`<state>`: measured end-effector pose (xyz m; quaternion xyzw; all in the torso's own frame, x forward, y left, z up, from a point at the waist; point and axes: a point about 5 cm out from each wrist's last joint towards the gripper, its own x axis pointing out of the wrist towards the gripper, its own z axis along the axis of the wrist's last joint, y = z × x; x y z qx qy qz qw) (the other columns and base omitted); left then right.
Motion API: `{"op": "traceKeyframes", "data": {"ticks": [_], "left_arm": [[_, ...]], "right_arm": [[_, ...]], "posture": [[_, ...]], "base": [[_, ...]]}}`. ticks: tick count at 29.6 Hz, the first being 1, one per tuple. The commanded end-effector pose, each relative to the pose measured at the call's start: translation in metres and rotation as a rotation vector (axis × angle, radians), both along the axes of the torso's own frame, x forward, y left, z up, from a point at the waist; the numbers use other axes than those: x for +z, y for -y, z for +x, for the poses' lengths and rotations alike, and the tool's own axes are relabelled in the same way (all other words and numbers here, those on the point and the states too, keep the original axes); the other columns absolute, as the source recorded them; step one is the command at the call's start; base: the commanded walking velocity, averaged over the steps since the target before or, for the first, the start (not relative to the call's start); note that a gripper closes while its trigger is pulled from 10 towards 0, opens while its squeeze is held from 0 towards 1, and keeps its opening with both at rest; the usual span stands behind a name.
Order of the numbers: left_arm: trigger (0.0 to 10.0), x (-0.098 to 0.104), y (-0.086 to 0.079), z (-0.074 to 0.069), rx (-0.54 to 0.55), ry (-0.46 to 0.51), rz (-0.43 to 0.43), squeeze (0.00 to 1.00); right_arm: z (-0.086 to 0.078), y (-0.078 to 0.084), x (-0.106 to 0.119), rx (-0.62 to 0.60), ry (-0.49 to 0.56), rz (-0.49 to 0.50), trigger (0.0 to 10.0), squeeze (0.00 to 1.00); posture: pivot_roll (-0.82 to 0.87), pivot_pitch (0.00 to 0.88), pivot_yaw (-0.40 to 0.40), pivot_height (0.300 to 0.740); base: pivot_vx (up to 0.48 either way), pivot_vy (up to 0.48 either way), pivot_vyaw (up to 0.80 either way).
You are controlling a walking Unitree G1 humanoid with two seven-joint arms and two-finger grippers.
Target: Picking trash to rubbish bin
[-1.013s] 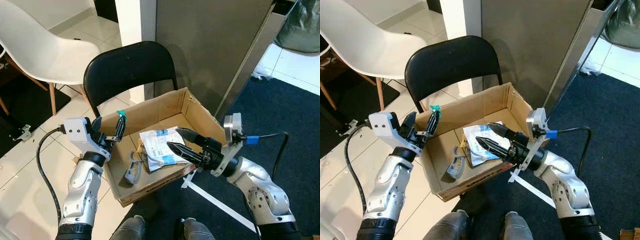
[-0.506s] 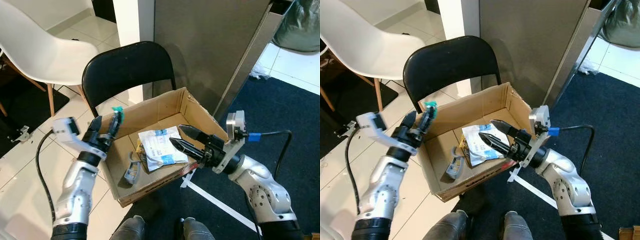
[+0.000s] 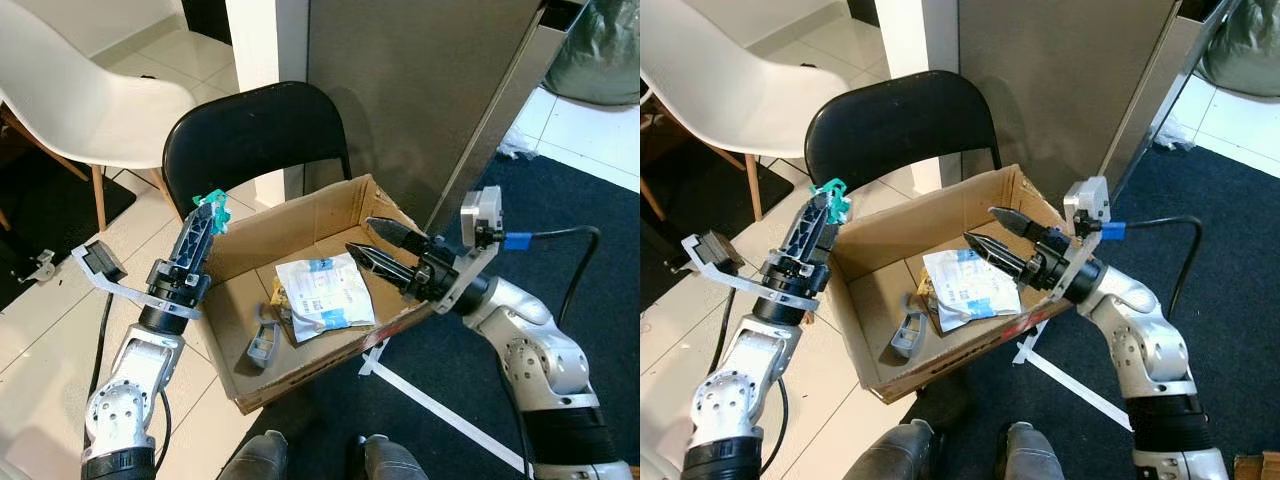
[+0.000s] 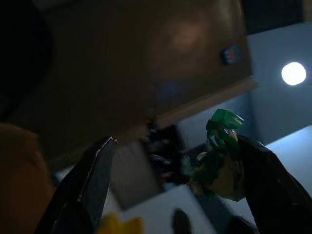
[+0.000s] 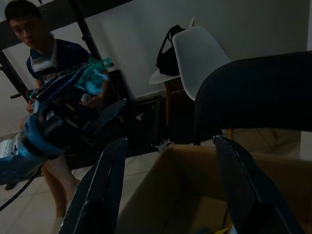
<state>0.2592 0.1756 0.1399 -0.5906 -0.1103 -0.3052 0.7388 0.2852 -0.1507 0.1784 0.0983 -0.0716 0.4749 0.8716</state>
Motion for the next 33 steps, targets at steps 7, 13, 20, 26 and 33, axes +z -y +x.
{"op": "traceKeyframes", "data": {"ticks": [7, 13, 20, 26, 33], "left_arm": [[10.0, -0.012, 0.002, 0.001, -0.056, -0.131, -0.06, 0.0], [10.0, 0.006, 0.011, 0.01, -0.16, -0.16, -0.033, 0.0], [10.0, 0.032, 0.038, 0.008, -0.354, -0.088, 0.017, 0.0], [10.0, 0.044, 0.057, 0.005, -0.473, -0.069, 0.032, 0.0], [10.0, 0.043, 0.062, 0.002, -0.526, -0.109, 0.015, 0.0]], "right_arm": [[-0.001, -0.016, 0.014, 0.06, 0.074, -0.033, 10.0, 0.0], [-0.009, -0.035, 0.021, 0.119, 0.098, -0.006, 10.0, 0.0], [-0.007, -0.04, 0.032, 0.107, 0.145, -0.018, 10.0, 0.0], [-0.007, -0.041, 0.036, 0.088, 0.165, -0.033, 10.0, 0.0], [-0.007, -0.041, 0.041, 0.084, 0.184, -0.022, 10.0, 0.0]], "posture": [[0.03, 0.161, -0.018, 0.74], [0.03, 0.162, -0.015, 0.74], [0.03, 0.16, -0.014, 0.74], [0.02, 0.161, -0.01, 0.74], [0.03, 0.163, -0.008, 0.74]], "base": [[0.0, 0.0, 0.0], [0.0, 0.0, 0.0], [0.0, 0.0, 0.0], [0.0, 0.0, 0.0], [0.0, 0.0, 0.0]]}}
